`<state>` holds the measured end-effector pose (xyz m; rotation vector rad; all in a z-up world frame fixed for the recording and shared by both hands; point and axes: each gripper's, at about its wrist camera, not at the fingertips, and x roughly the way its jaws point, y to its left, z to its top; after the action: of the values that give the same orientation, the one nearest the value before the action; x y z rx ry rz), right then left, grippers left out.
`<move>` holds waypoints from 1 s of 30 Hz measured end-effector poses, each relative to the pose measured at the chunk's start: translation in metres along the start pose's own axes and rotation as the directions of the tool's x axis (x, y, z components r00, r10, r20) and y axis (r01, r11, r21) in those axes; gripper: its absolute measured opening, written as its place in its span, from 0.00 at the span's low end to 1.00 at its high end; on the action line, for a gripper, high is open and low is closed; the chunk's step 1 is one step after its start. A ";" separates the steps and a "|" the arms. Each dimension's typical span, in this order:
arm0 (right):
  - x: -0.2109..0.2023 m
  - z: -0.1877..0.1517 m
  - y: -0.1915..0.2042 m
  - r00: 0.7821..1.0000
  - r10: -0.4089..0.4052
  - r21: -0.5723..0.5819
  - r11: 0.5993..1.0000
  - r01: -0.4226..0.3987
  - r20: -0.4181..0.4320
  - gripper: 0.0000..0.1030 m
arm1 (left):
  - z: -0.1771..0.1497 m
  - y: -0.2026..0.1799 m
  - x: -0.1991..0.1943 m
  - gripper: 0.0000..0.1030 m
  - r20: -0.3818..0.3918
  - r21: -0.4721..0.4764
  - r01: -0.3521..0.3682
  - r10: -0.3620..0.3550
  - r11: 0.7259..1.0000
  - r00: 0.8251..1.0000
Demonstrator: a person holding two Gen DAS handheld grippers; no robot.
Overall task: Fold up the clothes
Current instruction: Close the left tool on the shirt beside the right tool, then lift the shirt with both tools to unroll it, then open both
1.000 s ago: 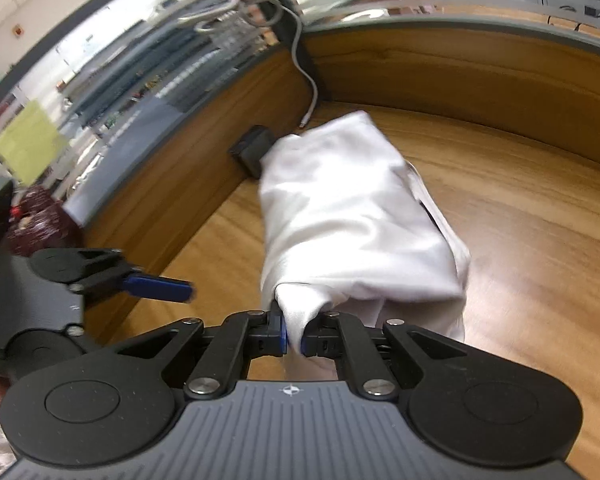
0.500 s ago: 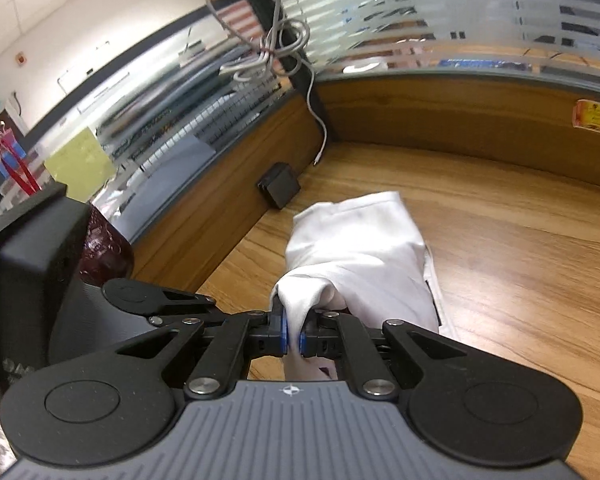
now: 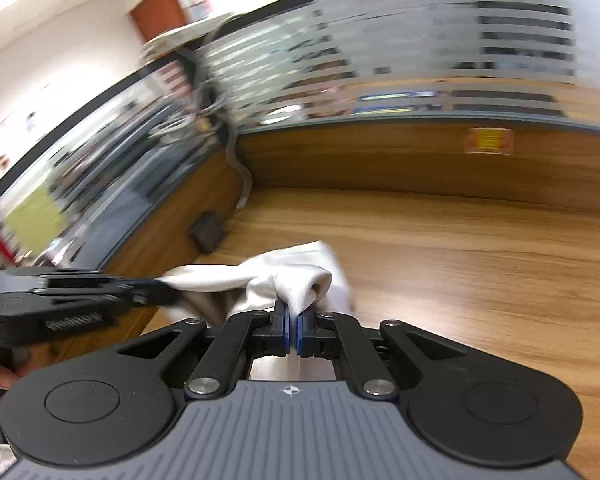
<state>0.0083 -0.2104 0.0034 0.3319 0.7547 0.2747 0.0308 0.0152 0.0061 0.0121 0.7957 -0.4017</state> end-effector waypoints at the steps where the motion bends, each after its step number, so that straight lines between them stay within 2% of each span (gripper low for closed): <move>1: -0.003 0.000 -0.006 1.000 -0.020 0.016 1.000 0.020 0.004 0.03 | 0.001 0.003 0.000 0.04 0.000 -0.002 -0.008 0.008 1.000 1.000; 4: -0.015 -0.004 -0.027 0.994 -0.107 0.049 0.993 0.106 0.017 0.03 | 0.005 0.008 0.001 0.04 -0.005 -0.001 -0.040 0.040 0.999 0.999; 8: -0.042 -0.010 -0.065 0.970 -0.239 0.117 0.966 0.232 0.052 0.02 | 0.012 0.017 -0.005 0.04 0.012 -0.022 -0.066 0.066 0.998 0.998; 13: -0.092 -0.005 -0.108 0.916 -0.382 0.185 0.916 0.357 0.121 0.02 | 0.028 0.022 -0.015 0.04 0.044 -0.027 -0.066 0.067 0.997 0.997; 16: -0.125 0.002 -0.123 0.882 -0.441 0.212 0.889 0.405 0.165 0.02 | 0.040 0.016 -0.020 0.04 0.048 -0.027 -0.032 0.033 0.999 0.998; 19: -0.155 0.011 -0.127 0.849 -0.484 0.207 0.871 0.445 0.211 0.02 | 0.052 0.003 -0.026 0.04 0.063 0.000 0.006 -0.006 1.000 0.998; 22: -0.183 0.019 -0.125 0.827 -0.504 0.204 0.862 0.464 0.250 0.02 | 0.065 -0.014 -0.037 0.04 0.088 0.042 0.038 -0.041 0.998 0.995; 30: -0.256 0.050 -0.112 0.787 -0.512 0.170 0.858 0.484 0.345 0.02 | 0.114 -0.039 -0.086 0.04 0.148 0.157 0.145 -0.169 0.977 0.974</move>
<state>-0.1216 -0.4147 0.1526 0.2316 0.4414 -0.3201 0.0417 -0.0093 0.1518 0.0517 0.6083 -0.6032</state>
